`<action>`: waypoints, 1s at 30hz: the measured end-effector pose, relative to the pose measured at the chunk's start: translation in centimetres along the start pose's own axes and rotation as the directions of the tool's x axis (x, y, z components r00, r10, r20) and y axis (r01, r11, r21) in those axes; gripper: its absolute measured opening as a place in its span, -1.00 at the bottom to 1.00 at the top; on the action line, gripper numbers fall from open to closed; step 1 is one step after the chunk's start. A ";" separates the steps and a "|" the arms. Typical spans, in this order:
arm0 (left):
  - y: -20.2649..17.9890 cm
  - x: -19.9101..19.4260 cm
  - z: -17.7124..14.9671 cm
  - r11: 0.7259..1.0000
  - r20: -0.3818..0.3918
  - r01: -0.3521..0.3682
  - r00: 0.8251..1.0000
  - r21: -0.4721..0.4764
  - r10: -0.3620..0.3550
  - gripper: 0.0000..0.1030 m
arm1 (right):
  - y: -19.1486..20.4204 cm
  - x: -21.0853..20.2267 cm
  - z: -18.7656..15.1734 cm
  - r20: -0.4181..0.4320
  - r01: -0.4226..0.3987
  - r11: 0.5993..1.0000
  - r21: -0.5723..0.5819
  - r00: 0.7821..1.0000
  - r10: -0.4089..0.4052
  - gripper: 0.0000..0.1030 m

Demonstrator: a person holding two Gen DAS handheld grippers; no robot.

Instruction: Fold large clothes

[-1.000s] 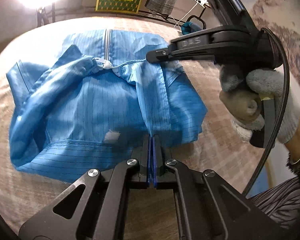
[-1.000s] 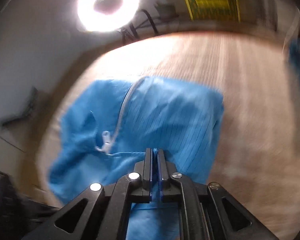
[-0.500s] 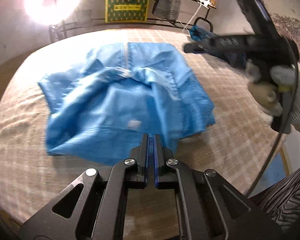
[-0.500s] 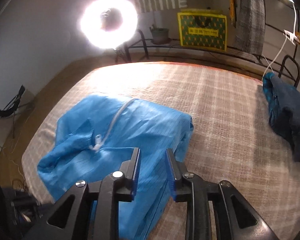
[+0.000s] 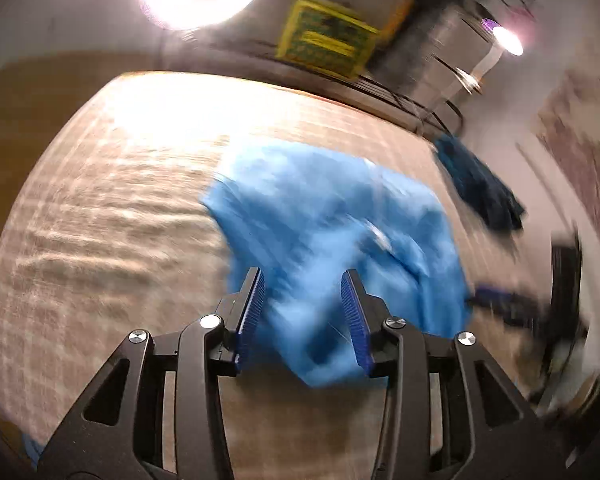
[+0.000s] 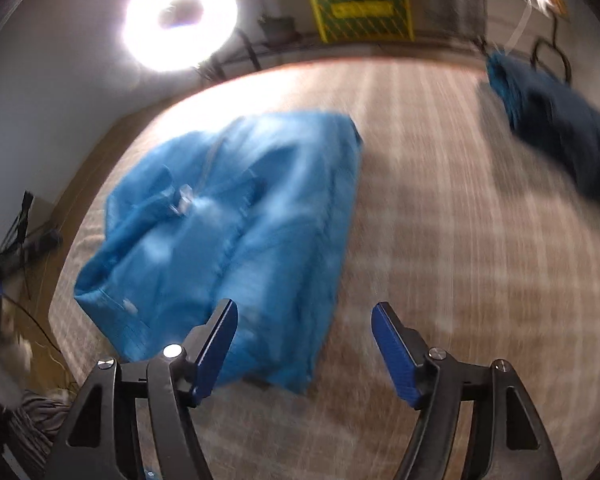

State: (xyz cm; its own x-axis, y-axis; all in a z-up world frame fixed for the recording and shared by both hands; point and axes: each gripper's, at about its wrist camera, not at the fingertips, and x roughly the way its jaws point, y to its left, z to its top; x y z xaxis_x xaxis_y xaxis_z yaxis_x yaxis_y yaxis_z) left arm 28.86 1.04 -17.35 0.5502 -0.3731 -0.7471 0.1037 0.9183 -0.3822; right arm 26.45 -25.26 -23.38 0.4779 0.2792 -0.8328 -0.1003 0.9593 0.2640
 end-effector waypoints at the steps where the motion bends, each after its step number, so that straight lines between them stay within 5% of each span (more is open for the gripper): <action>1: 1.2 0.6 0.7 1.000 -0.012 -0.011 1.000 -0.015 0.011 -0.21 | -0.5 0.5 -0.2 -0.017 -0.015 1.000 0.023 1.000 0.015 0.36; 2: 2.4 1.5 1.4 0.999 -0.024 -0.031 0.999 -0.043 0.030 -0.21 | -0.8 0.9 -0.2 -0.032 -0.036 0.999 0.039 0.999 0.037 0.26; 4: 4.6 3.3 2.1 0.993 -0.064 0.000 0.998 -0.119 -0.007 -0.21 | -1.4 1.7 -0.1 -0.060 -0.116 0.990 0.078 0.991 0.121 -0.24; 8: 7.9 6.7 2.7 0.954 -0.110 0.080 0.987 -0.289 -0.116 -0.21 | -1.6 2.3 0.3 -0.064 -0.193 0.975 0.109 0.978 0.200 -0.64; 9: 8.2 7.3 2.8 0.947 -0.107 0.105 0.984 -0.302 -0.143 -0.31 | -1.6 2.3 0.6 -0.064 -0.204 0.973 0.105 0.975 0.212 -0.75; 10: 8.2 7.7 2.9 0.947 -0.113 0.115 0.981 -0.301 -0.155 -0.80 | -1.6 2.2 0.7 -0.061 -0.208 0.973 0.099 0.975 0.215 -0.84; 11: 8.1 8.3 3.0 0.950 -0.127 0.112 0.980 -0.291 -0.154 -0.99 | -1.6 2.2 0.8 -0.058 -0.208 0.974 0.092 0.975 0.213 -0.87; 17: 6.5 8.4 0.9 0.982 -0.193 0.049 0.978 -0.185 -0.085 -1.00 | -2.1 1.4 1.0 -0.058 -0.208 0.976 0.066 0.976 0.212 -0.96; 20: 6.6 8.4 0.0 0.981 -0.205 0.048 0.975 -0.190 -0.088 -1.00 | -2.2 2.3 0.7 -0.085 -0.189 0.982 0.030 0.978 0.191 -0.96; 23: 6.6 7.4 0.2 0.979 -0.188 0.062 0.977 -0.192 -0.099 -0.99 | -1.9 2.1 0.8 -0.083 -0.212 0.977 -0.007 0.974 0.210 -0.75; 25: 7.3 6.4 0.8 0.969 -0.156 0.101 0.978 -0.224 -0.138 -0.93 | -2.7 1.1 1.3 -0.052 -0.257 0.966 0.010 0.965 0.258 -0.13; 26: 7.7 6.1 1.1 0.964 -0.142 0.115 0.978 -0.239 -0.152 -0.85 | -3.3 0.7 1.5 -0.025 -0.275 0.961 0.022 0.961 0.276 -0.02; 28: 8.7 5.6 1.5 0.949 -0.112 0.137 0.978 -0.283 -0.174 0.06 | -4.8 -0.2 2.1 0.035 -0.322 0.944 0.069 0.947 0.320 0.26; 30: 9.8 5.5 1.6 0.927 -0.070 0.162 0.978 -0.338 -0.196 0.24 | -6.1 -0.2 2.4 0.071 -0.350 0.929 0.115 0.936 0.344 0.33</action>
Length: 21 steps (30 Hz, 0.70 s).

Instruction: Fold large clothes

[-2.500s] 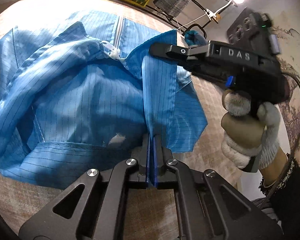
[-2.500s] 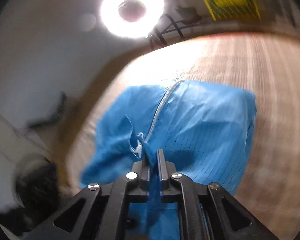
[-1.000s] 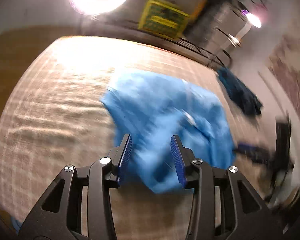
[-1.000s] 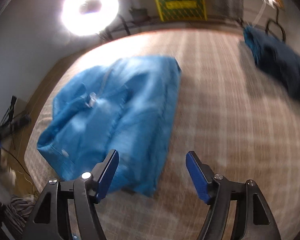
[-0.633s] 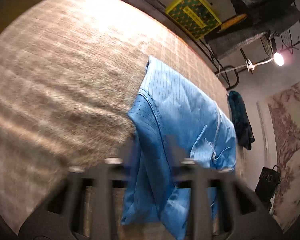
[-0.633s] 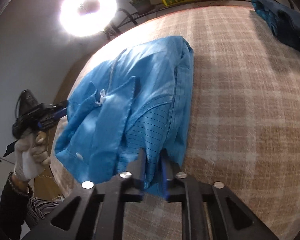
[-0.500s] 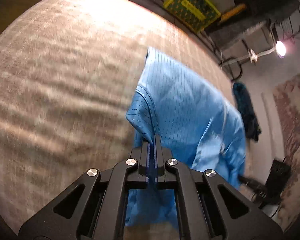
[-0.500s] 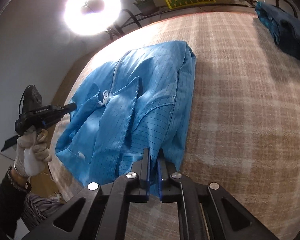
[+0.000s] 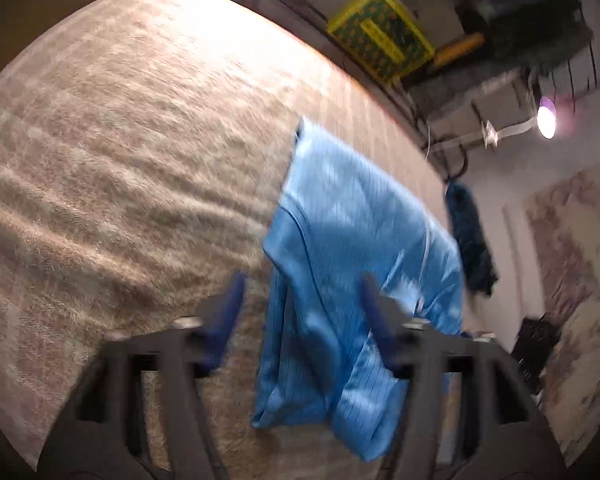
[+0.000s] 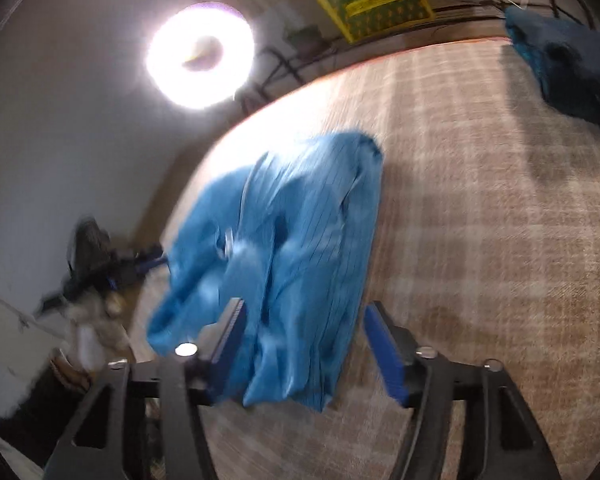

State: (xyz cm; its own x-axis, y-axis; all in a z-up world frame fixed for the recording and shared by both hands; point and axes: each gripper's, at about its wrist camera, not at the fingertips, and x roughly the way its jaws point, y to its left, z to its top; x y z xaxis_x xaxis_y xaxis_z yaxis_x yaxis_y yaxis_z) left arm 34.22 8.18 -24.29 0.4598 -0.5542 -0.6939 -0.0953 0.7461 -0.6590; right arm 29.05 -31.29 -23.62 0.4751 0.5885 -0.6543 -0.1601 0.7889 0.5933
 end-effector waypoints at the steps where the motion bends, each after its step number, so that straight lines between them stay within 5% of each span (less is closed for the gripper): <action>1: 0.4 0.3 0.2 1.000 -0.013 0.019 1.000 -0.022 -0.019 0.24 | -0.8 0.1 0.3 0.010 -0.011 0.999 0.034 1.000 0.011 0.33; 7: 0.9 3.2 0.4 0.996 -0.111 0.045 0.992 -0.076 -0.054 0.24 | -2.6 2.3 0.1 -0.025 -0.013 0.992 0.123 1.000 0.016 0.33; 17: -1.1 5.6 0.4 0.999 -0.138 0.021 0.990 -0.044 -0.027 0.24 | -3.3 4.9 0.7 -0.044 -0.051 0.981 0.185 0.997 0.060 0.33; 21: -1.9 6.3 0.2 1.000 -0.146 -0.005 0.989 -0.024 0.001 -0.08 | -3.0 5.2 1.2 -0.044 -0.066 0.977 0.201 0.996 0.077 0.28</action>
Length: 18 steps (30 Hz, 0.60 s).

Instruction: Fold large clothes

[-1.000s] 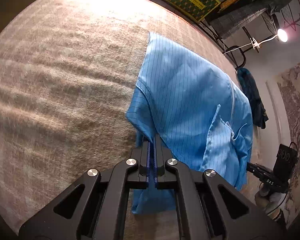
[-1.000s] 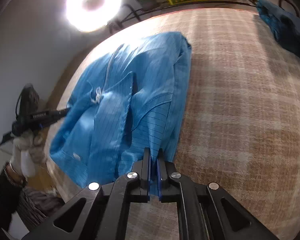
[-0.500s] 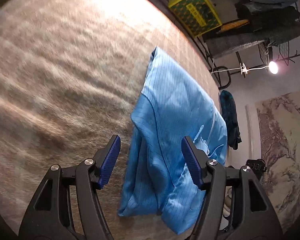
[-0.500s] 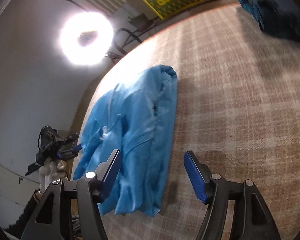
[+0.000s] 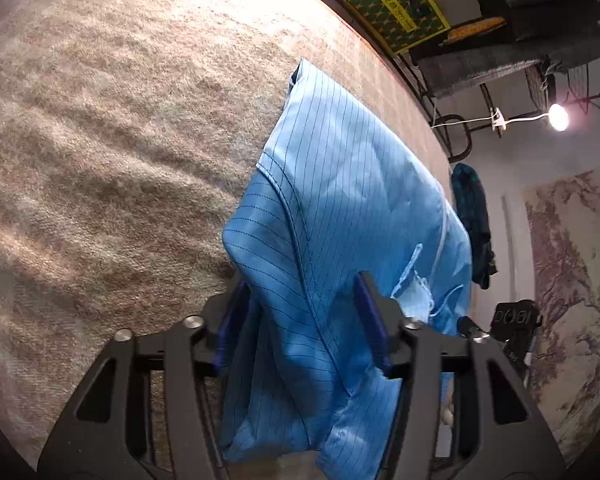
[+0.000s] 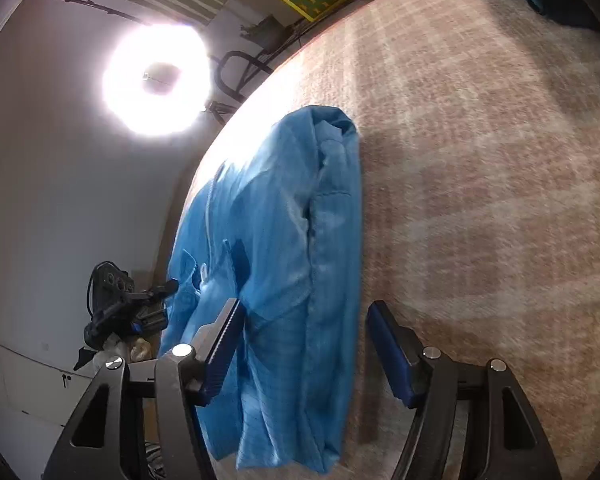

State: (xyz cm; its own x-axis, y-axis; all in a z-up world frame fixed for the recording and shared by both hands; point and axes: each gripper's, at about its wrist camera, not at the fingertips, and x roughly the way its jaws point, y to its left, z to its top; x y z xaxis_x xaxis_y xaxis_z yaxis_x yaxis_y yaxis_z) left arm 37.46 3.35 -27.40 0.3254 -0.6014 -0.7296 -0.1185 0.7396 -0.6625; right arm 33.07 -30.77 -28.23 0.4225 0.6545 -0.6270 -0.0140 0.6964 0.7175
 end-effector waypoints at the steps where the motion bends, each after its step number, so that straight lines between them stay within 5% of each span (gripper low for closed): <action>1: -0.2 0.1 0.0 1.000 -0.001 -0.006 1.000 0.005 0.006 -0.17 | 0.2 0.3 0.2 0.001 0.005 1.000 -0.001 1.000 -0.005 0.22; 7: -1.3 0.5 -0.5 0.996 0.015 -0.065 0.998 0.060 0.064 -0.73 | 0.8 1.7 0.8 -0.025 0.003 1.000 -0.003 1.000 -0.003 -0.38; 10: -2.8 0.2 -1.1 0.985 0.052 -0.115 0.993 0.128 0.110 -0.85 | 2.0 1.9 1.0 -0.015 0.043 0.998 -0.044 0.999 -0.044 -0.67; 18: -5.1 -1.4 -2.2 0.971 0.126 -0.141 0.985 0.195 0.118 -0.94 | 6.1 1.1 1.5 0.056 0.133 0.979 -0.156 0.991 -0.125 -0.91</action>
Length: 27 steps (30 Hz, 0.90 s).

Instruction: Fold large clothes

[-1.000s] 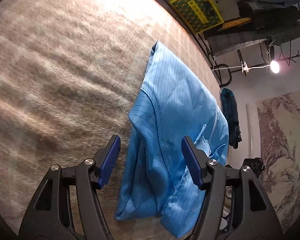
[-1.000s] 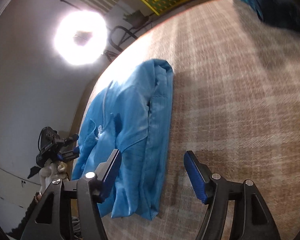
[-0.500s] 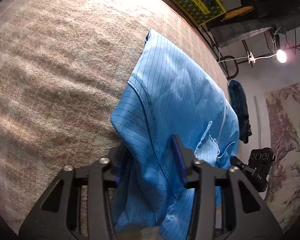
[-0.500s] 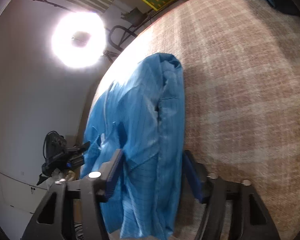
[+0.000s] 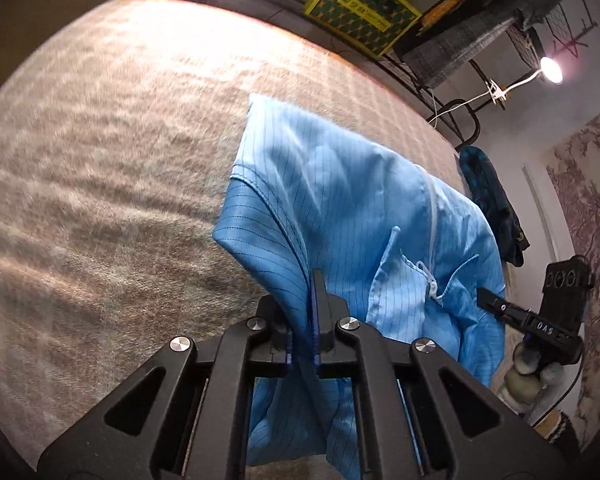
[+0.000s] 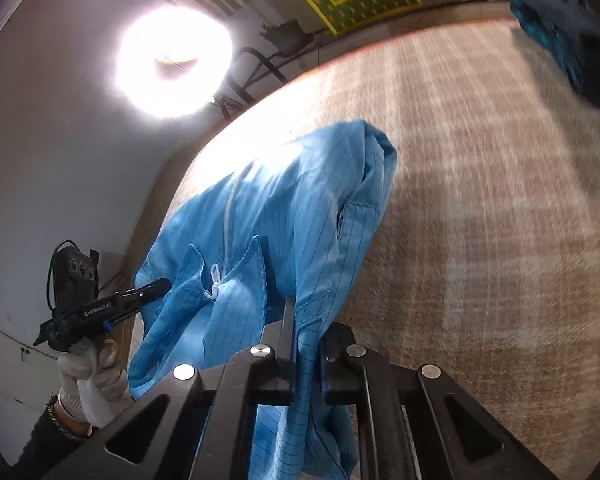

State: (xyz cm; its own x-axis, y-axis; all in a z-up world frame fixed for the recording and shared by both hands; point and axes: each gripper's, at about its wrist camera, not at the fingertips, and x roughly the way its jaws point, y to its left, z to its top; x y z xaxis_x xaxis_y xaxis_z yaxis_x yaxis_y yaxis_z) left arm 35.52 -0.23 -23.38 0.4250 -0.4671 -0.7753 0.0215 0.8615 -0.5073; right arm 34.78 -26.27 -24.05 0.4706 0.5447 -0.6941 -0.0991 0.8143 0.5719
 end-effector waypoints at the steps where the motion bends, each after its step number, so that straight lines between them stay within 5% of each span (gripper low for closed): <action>1: -0.5 -0.3 -0.1 1.000 0.007 0.001 1.000 0.009 -0.001 -0.94 | 0.4 -0.1 0.1 0.007 0.004 1.000 -0.006 1.000 -0.004 -0.91; 15: -5.5 -2.2 -0.4 0.993 0.045 0.064 0.997 0.102 -0.069 -0.95 | 1.5 -6.3 -0.6 0.105 0.052 0.995 -0.084 0.994 -0.044 -0.93; 27: -15.6 -1.1 1.3 0.958 0.076 0.121 0.986 0.260 -0.145 -0.96 | -1.7 -14.6 0.8 0.237 0.127 0.989 -0.079 0.966 -0.105 -0.94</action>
State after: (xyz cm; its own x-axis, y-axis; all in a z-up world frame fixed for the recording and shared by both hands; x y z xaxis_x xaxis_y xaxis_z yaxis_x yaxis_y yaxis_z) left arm 35.89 -12.89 -14.11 0.4850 -0.5710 -0.6624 0.3079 0.8204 -0.4818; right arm 28.73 -35.74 -14.50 0.6727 0.3930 -0.6269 -0.1077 0.8903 0.4425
